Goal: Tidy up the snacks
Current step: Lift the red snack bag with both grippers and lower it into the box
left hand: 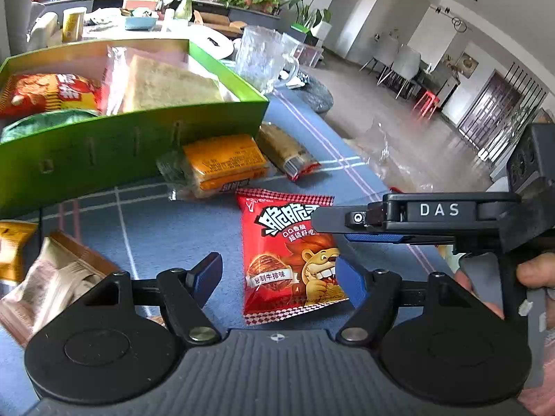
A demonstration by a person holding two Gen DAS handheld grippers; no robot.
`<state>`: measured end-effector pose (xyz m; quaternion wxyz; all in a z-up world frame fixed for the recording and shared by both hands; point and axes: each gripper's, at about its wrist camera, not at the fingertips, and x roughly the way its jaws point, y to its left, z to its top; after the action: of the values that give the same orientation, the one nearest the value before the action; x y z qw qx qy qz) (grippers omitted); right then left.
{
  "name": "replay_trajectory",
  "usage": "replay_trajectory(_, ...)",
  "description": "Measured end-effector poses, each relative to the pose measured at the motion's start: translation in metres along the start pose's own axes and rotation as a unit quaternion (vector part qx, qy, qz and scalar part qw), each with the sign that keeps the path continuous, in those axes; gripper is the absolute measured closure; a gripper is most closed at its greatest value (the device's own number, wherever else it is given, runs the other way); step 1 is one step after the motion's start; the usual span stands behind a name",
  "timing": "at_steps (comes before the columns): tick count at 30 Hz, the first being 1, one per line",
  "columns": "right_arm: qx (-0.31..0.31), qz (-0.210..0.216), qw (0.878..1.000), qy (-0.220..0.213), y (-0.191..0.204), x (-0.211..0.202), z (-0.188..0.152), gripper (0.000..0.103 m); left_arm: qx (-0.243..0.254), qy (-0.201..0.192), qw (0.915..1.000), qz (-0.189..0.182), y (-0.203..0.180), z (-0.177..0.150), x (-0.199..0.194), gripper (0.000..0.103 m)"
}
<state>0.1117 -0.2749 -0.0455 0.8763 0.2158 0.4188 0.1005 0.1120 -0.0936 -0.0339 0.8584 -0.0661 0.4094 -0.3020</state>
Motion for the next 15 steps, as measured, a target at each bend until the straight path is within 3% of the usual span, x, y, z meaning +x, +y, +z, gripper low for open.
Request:
replay_trajectory(5, 0.014, 0.005, 1.000, 0.017, -0.001, 0.008, -0.001, 0.037, 0.007, 0.020, 0.9998, 0.004, -0.002, -0.004, 0.019, 0.035)
replay_trajectory(9, 0.000, 0.010, 1.000, 0.027, 0.006, 0.015, -0.006, 0.036, 0.022, 0.019, 0.9994, -0.019, -0.011, -0.008, 0.019, 0.050)
replay_trajectory(15, -0.041, 0.005, 0.999, 0.003, 0.026, 0.001, -0.009, 0.039, 0.048, -0.029, 0.9984, -0.006, -0.025, -0.009, -0.015, 0.051)
